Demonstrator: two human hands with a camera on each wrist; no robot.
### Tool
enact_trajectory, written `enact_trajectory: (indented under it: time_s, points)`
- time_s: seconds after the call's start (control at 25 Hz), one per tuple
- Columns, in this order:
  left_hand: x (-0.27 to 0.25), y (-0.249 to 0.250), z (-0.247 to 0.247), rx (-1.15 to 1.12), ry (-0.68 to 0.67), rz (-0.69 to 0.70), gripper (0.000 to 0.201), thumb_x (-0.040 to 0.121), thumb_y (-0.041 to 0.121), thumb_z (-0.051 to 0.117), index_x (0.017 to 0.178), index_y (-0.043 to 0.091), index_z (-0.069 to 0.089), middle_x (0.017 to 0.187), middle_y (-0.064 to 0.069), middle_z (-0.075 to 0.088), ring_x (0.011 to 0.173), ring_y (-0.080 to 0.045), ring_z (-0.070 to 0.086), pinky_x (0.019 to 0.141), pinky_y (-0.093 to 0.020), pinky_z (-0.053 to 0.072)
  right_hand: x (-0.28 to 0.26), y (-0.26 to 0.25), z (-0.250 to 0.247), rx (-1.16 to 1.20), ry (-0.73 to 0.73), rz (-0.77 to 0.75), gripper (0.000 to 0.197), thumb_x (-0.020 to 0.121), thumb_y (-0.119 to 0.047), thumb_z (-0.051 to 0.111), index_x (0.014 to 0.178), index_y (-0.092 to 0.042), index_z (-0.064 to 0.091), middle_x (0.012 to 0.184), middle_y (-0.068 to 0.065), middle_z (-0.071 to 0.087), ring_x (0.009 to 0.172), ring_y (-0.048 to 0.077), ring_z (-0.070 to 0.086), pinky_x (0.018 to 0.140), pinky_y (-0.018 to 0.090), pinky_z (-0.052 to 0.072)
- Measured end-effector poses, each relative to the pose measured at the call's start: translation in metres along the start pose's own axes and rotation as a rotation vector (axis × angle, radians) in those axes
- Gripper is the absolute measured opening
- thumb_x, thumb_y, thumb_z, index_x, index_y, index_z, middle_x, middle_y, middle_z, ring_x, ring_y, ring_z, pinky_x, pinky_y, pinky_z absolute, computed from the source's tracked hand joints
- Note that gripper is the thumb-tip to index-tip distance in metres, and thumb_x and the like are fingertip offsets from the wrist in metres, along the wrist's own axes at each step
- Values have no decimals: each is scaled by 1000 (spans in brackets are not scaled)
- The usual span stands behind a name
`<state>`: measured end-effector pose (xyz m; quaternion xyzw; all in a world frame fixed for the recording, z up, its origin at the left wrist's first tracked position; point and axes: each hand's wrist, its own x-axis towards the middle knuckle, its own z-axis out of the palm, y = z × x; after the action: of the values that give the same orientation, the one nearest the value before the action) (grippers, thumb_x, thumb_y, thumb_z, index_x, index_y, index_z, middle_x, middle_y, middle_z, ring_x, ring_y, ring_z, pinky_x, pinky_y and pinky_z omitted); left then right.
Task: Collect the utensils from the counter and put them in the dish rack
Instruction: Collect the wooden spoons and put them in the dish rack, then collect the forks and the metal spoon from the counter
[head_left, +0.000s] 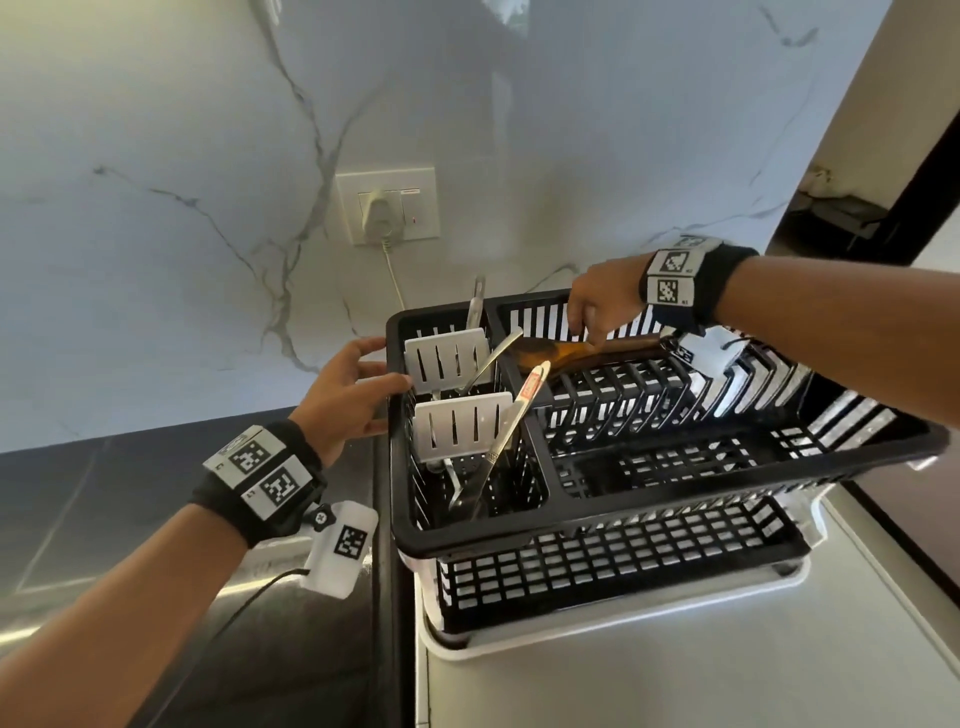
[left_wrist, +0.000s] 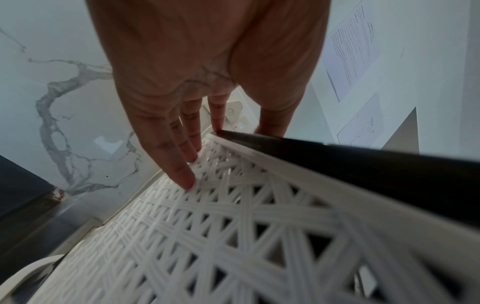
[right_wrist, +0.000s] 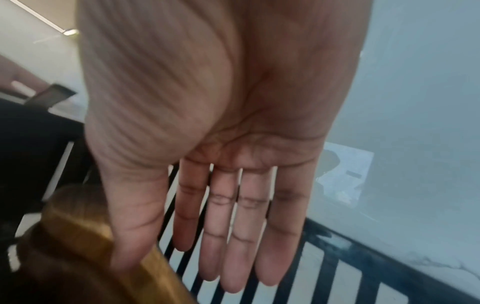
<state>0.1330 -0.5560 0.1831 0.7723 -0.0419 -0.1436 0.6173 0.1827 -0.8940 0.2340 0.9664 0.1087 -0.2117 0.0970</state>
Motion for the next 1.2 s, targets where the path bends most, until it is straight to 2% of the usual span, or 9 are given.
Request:
enact_trajectory:
  time_s: [0.16, 0.28, 0.4, 0.52, 0.6, 0.72, 0.84, 1.0, 1.2]
  points:
    - [-4, -1, -7, 13, -43, -17, 55, 89, 21, 68, 138, 23, 44, 118, -8, 66, 105, -26, 68, 88, -52, 56, -15, -15, -30, 81, 161, -25, 30, 91, -41, 65, 116, -26, 70, 113, -7, 72, 108, 16, 64, 109, 46, 38]
    - [-15, -10, -27, 55, -114, 5, 46, 89, 27, 67, 132, 19, 51, 117, -9, 67, 106, -24, 67, 89, -45, 56, -25, -52, -63, 107, 313, -83, 26, 92, -39, 64, 113, -25, 71, 101, -6, 73, 95, 13, 64, 106, 44, 42]
    - [-31, -37, -79, 122, -90, 30, 33, 92, 21, 64, 124, 17, 58, 111, -8, 67, 104, -20, 65, 88, -42, 57, -21, -118, -95, 130, 391, -160, 26, 91, -41, 65, 111, -26, 73, 97, -5, 73, 88, 13, 64, 96, 38, 47]
    - [-52, -84, -158, 175, -4, -9, 23, 91, 18, 66, 113, 18, 64, 104, -7, 67, 97, -18, 65, 82, -40, 57, -9, -209, -114, 118, 399, -247, 24, 89, -39, 66, 109, -28, 74, 96, -8, 73, 82, 10, 64, 88, 33, 50]
    - [-76, -130, -234, 232, 66, -21, 18, 89, 17, 68, 106, 21, 66, 99, -5, 68, 93, -19, 65, 77, -36, 56, 13, -293, -111, 96, 361, -313, 23, 90, -36, 66, 110, -28, 73, 97, -8, 72, 81, 11, 63, 85, 30, 49]
    - [-121, -208, -363, 459, 198, -71, 22, 83, 23, 74, 104, 26, 68, 103, 0, 69, 99, -17, 66, 85, -35, 53, 62, -428, -77, 64, 256, -411, 23, 88, -35, 67, 109, -28, 75, 100, -7, 75, 87, 16, 67, 83, 28, 50]
    - [-168, -275, -479, 632, 322, -186, 31, 80, 19, 77, 110, 18, 68, 114, -5, 67, 111, -23, 62, 96, -34, 45, 118, -547, -29, 67, 121, -438, 28, 85, -43, 64, 111, -34, 72, 107, -10, 73, 99, 17, 68, 89, 36, 54]
    - [-212, -323, -580, 836, 401, -368, 41, 79, 29, 75, 117, 19, 66, 124, -11, 62, 118, -34, 57, 101, -41, 43, 166, -661, 13, 192, 67, -404, 34, 87, -43, 58, 121, -39, 64, 113, -14, 70, 108, 16, 65, 90, 34, 51]
    - [-243, -364, -630, 901, 340, -517, 53, 79, 42, 71, 128, 28, 56, 135, -1, 51, 124, -26, 50, 99, -46, 45, 205, -782, 15, 294, 31, -464, 42, 89, -45, 57, 130, -38, 58, 114, -11, 69, 111, 21, 63, 91, 38, 51]
